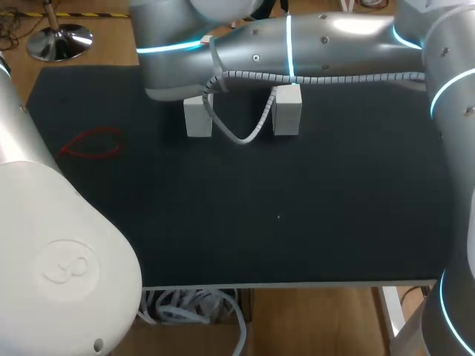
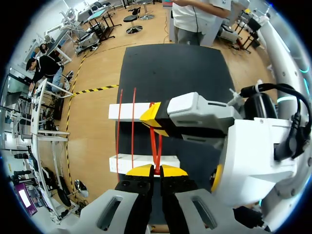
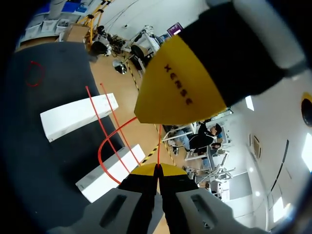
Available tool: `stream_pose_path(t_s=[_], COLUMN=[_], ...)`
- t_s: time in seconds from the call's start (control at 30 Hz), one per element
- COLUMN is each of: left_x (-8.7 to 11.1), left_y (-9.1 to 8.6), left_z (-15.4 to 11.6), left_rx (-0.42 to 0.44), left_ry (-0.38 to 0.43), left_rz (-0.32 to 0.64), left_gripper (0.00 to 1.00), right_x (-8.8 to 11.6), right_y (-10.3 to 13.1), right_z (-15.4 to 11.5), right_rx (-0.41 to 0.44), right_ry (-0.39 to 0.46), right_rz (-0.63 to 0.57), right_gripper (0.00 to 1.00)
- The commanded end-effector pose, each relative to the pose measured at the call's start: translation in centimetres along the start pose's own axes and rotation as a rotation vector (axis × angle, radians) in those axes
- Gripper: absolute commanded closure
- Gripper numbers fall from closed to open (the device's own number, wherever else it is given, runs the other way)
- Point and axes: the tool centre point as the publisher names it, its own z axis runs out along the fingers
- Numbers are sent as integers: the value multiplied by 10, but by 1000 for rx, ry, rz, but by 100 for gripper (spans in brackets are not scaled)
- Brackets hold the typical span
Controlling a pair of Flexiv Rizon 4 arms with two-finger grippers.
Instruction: Grab the tape and strap the tape.
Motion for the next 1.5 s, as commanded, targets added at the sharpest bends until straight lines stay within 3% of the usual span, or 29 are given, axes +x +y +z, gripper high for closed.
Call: stream_pose_path(t_s=[0.03, 1.5], left_x=[0, 0], left_y=[0, 0], left_z=[-1, -1], left_rx=[-3, -3], left_ry=[1, 1], left_rz=[-2, -2], left_gripper=[100, 100], right_x=[-2, -3], right_y=[6, 10], right_z=[0, -4], right_rx=[8, 2], right_ry=[4, -11], right_rz=[-4, -34], right_gripper=[100, 100])
